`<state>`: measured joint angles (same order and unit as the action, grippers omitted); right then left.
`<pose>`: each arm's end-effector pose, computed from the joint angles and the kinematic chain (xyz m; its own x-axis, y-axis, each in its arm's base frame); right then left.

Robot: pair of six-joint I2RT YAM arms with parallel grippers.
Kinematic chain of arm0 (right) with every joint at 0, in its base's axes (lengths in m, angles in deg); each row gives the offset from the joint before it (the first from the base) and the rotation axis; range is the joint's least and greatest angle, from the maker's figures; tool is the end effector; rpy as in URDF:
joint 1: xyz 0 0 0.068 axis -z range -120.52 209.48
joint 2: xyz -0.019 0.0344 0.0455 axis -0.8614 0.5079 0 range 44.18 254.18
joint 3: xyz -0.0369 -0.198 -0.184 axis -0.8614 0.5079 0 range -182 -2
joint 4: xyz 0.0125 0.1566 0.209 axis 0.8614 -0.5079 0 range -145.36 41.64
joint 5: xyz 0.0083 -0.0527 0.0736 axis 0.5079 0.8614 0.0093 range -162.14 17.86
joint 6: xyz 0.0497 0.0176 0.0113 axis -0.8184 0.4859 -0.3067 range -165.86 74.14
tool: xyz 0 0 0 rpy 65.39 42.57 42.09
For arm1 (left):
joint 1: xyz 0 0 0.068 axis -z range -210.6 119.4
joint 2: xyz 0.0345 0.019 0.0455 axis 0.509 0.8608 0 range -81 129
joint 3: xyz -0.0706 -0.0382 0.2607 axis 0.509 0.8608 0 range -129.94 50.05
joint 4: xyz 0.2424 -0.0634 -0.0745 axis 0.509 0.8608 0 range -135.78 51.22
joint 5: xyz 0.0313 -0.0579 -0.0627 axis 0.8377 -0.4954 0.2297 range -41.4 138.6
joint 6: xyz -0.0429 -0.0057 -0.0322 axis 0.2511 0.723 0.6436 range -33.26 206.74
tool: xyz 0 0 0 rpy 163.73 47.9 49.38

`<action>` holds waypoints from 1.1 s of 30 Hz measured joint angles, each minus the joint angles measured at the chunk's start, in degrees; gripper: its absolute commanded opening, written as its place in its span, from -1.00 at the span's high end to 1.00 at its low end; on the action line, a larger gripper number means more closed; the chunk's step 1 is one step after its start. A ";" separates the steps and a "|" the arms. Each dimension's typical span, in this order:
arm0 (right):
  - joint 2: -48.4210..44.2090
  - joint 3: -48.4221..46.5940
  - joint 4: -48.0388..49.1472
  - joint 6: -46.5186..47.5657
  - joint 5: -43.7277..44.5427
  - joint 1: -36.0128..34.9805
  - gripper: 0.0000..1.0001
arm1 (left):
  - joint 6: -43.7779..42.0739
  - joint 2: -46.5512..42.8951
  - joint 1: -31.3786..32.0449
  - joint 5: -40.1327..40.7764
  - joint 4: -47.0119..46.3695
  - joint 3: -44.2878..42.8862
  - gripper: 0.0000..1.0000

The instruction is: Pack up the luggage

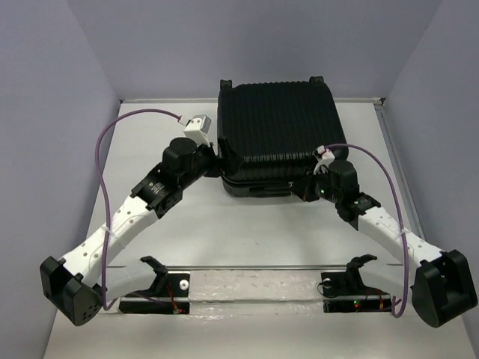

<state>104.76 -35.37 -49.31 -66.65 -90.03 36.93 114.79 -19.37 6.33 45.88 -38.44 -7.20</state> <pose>0.2089 0.0985 0.2339 -0.6259 0.1060 -0.7726 -0.4202 0.7888 0.4486 0.1993 -0.1520 0.3646 -0.4429 -0.2547 -0.8596 0.4861 0.7374 -0.4689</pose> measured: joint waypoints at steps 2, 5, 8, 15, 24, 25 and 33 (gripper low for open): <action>-0.02 1.11 2.08 -0.92 -1.38 -0.09 0.86 | -0.26 -1.03 -1.05 0.44 0.63 -0.55 -0.93; 0.22 2.93 5.70 -2.29 -1.95 -1.97 0.86 | -0.83 -0.90 -4.87 -0.37 0.28 0.22 -0.94; 2.32 3.04 8.90 -3.04 -1.88 -5.18 0.86 | -1.09 1.77 -10.91 -2.97 -1.03 2.54 -0.95; 6.45 1.79 12.33 -3.17 -1.49 -9.68 0.86 | 1.64 10.05 -16.63 -13.33 -7.23 3.23 -0.94; 25.03 -14.49 13.00 -0.42 8.50 -25.22 0.56 | 3.23 10.82 -12.11 -9.77 -9.44 3.82 -0.93; 26.84 -16.24 13.07 0.07 10.01 -26.93 0.22 | 3.34 10.25 -11.91 -9.38 -9.53 4.24 -0.94; 15.61 -17.68 4.17 1.16 11.63 -33.27 -0.96 | 2.95 2.86 -11.21 -9.31 -5.90 4.52 -0.96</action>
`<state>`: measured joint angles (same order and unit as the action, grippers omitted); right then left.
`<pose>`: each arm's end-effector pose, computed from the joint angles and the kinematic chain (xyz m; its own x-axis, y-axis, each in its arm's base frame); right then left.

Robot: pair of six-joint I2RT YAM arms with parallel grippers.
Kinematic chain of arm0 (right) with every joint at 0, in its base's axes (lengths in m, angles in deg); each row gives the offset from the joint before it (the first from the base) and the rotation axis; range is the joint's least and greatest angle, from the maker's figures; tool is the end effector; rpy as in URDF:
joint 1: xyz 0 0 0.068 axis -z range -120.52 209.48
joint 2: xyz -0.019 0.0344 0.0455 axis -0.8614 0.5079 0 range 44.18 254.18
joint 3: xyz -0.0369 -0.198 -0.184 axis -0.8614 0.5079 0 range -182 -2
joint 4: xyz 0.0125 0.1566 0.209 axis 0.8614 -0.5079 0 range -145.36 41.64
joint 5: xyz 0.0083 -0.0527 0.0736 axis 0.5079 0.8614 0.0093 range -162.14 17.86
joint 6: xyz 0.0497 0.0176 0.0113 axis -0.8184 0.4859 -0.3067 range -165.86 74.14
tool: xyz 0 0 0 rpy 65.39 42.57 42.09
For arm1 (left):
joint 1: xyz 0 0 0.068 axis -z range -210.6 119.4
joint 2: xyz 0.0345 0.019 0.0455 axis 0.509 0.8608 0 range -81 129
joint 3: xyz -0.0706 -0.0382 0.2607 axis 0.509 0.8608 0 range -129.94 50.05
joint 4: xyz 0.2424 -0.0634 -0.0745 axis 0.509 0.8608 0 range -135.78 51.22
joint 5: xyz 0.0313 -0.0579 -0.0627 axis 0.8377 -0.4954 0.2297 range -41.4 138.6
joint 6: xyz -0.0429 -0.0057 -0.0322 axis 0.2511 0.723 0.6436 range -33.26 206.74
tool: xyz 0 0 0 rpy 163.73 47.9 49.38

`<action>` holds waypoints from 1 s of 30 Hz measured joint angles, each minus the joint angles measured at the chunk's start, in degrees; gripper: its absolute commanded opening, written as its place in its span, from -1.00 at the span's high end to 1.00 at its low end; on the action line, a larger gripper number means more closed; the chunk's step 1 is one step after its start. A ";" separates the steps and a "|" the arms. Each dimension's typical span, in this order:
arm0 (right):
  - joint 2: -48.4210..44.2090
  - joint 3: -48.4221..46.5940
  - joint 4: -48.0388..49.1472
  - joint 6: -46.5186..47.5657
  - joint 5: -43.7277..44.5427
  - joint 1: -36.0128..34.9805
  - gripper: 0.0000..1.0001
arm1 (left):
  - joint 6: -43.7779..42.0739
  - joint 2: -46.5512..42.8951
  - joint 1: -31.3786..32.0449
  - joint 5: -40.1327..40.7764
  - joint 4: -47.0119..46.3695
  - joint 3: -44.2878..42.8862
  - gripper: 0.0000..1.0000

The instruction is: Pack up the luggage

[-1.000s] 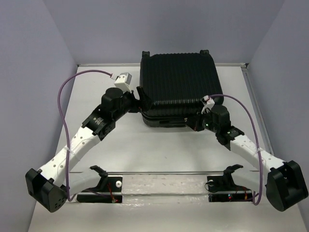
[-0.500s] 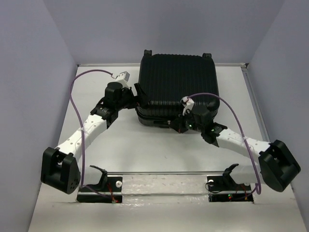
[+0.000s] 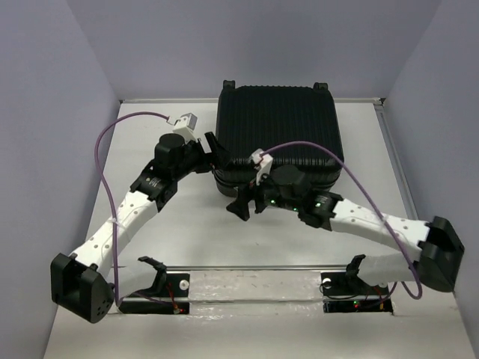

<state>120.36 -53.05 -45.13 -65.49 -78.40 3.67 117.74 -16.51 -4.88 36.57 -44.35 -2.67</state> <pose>0.1686 0.2550 0.2793 -0.4929 -0.1311 -0.8601 -0.7575 0.5510 0.3501 0.2349 -0.1214 0.3357 -0.4890 -0.3236 -0.8101 0.4146 0.7308 -0.5422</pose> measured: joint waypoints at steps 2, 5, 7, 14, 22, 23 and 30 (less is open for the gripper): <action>-7.54 -0.85 -3.69 0.66 1.97 1.99 -0.98 | -0.48 -1.86 -0.70 0.15 0.81 -0.02 -0.98; -15.23 -2.45 -6.27 0.81 3.65 11.04 -1.00 | -1.88 -2.89 -2.25 0.31 2.73 -1.11 -0.98; -18.47 -4.15 -7.69 0.52 6.47 21.64 -1.00 | -3.15 -2.23 -3.02 0.55 3.91 -2.51 -0.98; -8.79 -13.79 -11.08 -0.52 10.45 50.27 -1.00 | -4.85 3.50 -4.46 -2.60 4.28 -4.66 -0.98; 11.78 -20.90 -11.17 -2.67 0.35 53.42 -0.76 | -3.13 7.34 -4.52 -8.13 1.77 -2.95 -0.98; 12.83 -21.79 -10.12 -3.13 -2.56 53.86 -0.75 | -2.69 6.82 -3.85 -8.07 1.09 -2.03 -0.98; 23.30 -32.15 -8.26 -3.13 -11.56 53.83 -0.68 | -0.63 1.84 2.16 -2.36 -1.05 3.48 -0.98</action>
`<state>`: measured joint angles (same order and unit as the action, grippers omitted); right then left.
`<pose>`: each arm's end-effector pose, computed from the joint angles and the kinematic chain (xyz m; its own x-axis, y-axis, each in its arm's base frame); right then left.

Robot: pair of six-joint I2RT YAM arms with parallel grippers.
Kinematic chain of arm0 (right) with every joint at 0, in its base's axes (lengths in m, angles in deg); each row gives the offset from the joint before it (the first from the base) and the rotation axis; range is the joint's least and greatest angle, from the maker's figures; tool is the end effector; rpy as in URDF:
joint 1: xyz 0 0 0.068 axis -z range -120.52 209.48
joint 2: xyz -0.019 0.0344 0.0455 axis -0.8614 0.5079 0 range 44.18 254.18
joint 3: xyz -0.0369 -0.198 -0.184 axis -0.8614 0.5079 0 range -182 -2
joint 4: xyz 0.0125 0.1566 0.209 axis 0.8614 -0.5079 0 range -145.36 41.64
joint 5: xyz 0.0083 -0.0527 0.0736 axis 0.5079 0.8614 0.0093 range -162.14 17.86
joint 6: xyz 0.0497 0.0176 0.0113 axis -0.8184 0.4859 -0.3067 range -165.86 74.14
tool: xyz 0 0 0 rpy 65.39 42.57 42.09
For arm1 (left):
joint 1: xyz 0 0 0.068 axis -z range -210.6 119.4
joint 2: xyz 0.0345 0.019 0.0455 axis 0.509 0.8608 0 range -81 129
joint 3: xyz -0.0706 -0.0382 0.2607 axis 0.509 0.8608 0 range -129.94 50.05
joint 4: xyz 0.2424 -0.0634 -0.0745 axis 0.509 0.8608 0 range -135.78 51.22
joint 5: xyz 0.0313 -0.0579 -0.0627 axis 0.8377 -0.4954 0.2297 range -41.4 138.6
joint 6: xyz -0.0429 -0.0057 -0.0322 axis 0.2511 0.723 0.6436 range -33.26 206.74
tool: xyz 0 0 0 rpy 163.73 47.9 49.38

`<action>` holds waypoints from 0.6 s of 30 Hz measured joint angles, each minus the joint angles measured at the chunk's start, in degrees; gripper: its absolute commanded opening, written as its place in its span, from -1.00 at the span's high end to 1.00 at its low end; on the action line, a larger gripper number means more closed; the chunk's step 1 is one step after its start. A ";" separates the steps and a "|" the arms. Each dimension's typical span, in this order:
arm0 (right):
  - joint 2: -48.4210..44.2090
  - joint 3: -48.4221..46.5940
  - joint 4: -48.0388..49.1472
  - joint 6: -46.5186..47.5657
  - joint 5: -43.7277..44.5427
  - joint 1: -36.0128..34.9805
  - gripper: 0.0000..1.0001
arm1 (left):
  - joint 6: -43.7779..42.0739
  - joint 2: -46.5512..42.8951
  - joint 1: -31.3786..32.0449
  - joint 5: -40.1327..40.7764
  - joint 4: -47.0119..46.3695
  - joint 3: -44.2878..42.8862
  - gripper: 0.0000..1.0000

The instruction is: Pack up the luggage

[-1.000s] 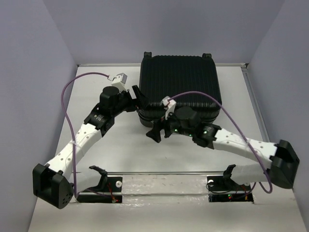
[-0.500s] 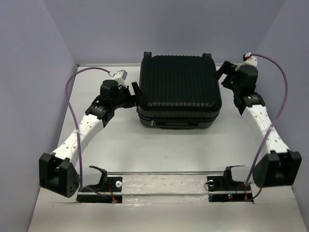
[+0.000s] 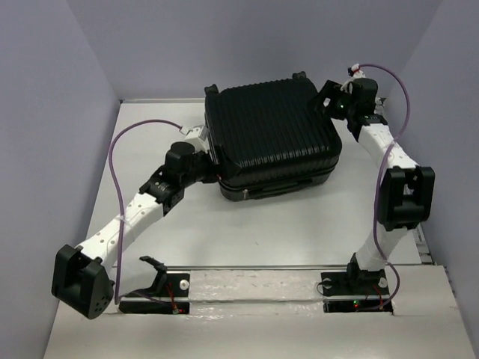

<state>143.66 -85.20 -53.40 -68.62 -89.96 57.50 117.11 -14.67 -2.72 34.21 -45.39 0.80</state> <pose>0.4153 0.0251 0.3236 -0.4581 0.3528 -0.8159 -0.1524 0.8731 0.4631 0.2338 -0.1338 0.3081 -0.5638 -0.2558 -0.7853 0.4375 0.7140 -0.5466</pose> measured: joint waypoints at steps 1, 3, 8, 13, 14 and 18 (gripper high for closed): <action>3.34 -3.17 1.14 0.00 -1.75 -0.15 -0.71 | 0.70 -1.53 1.73 0.72 -0.57 1.55 -0.98; 11.54 -12.46 1.95 -0.35 -6.08 -1.46 -0.78 | 1.90 -3.45 4.35 1.07 -1.01 3.50 -0.98; 25.75 -30.62 3.54 -3.65 -14.32 -5.84 -0.98 | 6.10 -7.34 11.17 0.74 -0.85 6.56 -0.98; 35.23 -45.90 1.84 -10.69 -19.93 -10.05 -1.00 | 7.69 -8.26 13.40 -0.46 0.61 6.19 -0.98; 35.19 -46.21 1.81 -11.15 -20.13 -10.49 -1.00 | 7.76 -7.98 13.38 -0.39 1.42 5.44 -0.98; 30.97 -45.20 0.44 -12.35 -22.36 -12.04 -1.00 | 7.54 -6.64 13.40 0.39 2.56 2.19 -0.98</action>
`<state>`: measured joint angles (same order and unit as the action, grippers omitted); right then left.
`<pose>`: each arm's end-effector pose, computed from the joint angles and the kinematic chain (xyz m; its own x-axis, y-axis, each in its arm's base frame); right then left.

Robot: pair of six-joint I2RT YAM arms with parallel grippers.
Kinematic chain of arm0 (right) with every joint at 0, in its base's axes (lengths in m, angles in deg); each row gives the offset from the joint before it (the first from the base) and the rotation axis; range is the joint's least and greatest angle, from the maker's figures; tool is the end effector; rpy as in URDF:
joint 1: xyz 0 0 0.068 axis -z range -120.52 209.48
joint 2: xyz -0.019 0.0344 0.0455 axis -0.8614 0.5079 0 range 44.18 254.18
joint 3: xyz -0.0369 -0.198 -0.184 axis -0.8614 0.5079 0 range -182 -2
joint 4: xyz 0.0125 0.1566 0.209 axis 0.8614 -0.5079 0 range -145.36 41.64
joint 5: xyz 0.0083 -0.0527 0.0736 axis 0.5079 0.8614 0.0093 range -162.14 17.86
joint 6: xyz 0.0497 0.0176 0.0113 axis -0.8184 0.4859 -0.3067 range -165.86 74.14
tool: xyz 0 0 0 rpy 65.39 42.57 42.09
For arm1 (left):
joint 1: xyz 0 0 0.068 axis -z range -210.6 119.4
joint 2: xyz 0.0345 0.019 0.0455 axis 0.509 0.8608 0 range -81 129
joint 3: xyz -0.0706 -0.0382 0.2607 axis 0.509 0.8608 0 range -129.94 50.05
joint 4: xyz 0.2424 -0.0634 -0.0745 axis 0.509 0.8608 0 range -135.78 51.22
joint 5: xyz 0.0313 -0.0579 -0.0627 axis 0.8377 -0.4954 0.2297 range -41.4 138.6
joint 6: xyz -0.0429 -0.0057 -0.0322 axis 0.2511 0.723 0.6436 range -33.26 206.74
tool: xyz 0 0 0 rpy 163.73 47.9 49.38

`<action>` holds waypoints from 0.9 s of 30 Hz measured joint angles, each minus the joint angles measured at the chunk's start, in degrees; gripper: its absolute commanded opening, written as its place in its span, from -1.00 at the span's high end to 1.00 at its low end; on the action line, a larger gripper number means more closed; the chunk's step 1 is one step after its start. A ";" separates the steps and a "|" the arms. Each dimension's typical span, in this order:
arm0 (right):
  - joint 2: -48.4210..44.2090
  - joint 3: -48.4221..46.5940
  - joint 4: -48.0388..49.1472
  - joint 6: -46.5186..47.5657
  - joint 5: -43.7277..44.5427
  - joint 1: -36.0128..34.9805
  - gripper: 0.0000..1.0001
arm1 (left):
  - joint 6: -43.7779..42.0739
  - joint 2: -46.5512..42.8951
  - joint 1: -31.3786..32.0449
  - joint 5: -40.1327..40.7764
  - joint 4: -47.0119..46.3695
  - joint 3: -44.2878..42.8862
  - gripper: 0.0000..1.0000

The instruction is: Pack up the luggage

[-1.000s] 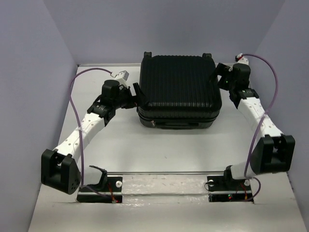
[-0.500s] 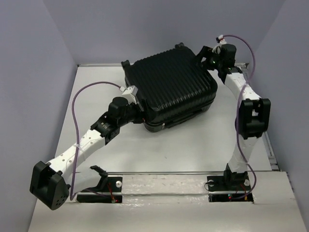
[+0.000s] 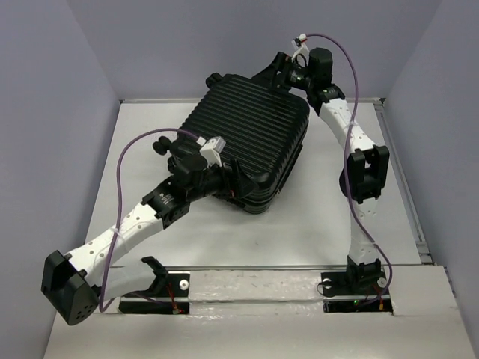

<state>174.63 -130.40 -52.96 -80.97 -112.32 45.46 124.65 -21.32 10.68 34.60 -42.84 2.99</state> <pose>0.5171 0.1527 0.3539 -0.5561 0.3141 -0.7694 -0.5953 0.4955 0.6325 0.1772 -0.1671 0.3173 -0.6599 -0.2140 -0.7203 0.5194 0.5627 -0.6431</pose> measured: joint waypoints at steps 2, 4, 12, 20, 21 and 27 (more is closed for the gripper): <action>-3.39 0.90 -0.94 -0.11 -1.20 -0.24 -1.00 | -0.37 0.85 -0.02 0.92 -0.68 -2.01 -0.98; -7.50 0.90 -0.94 -0.04 -2.93 -0.31 -1.00 | -0.87 1.90 -0.07 1.88 -2.45 -3.34 -0.98; -44.92 39.23 10.56 6.38 -4.98 3.41 0.66 | -2.01 4.20 -0.55 3.89 -5.51 -5.73 -0.98; -78.42 102.44 32.09 7.96 -1.05 1.92 0.49 | -3.48 -0.70 -1.11 5.81 -3.98 -5.29 -0.98; -78.44 106.07 32.15 7.72 -0.76 1.95 0.40 | -3.56 -2.29 -1.11 5.73 -3.74 -4.81 -0.98; -71.01 116.93 39.15 8.11 -0.79 1.95 0.16 | -3.58 -7.61 0.92 3.91 -3.50 1.07 -0.97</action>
<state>103.62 -13.47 -13.81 -72.86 -113.11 47.40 121.07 -28.92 11.60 38.52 -46.33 4.06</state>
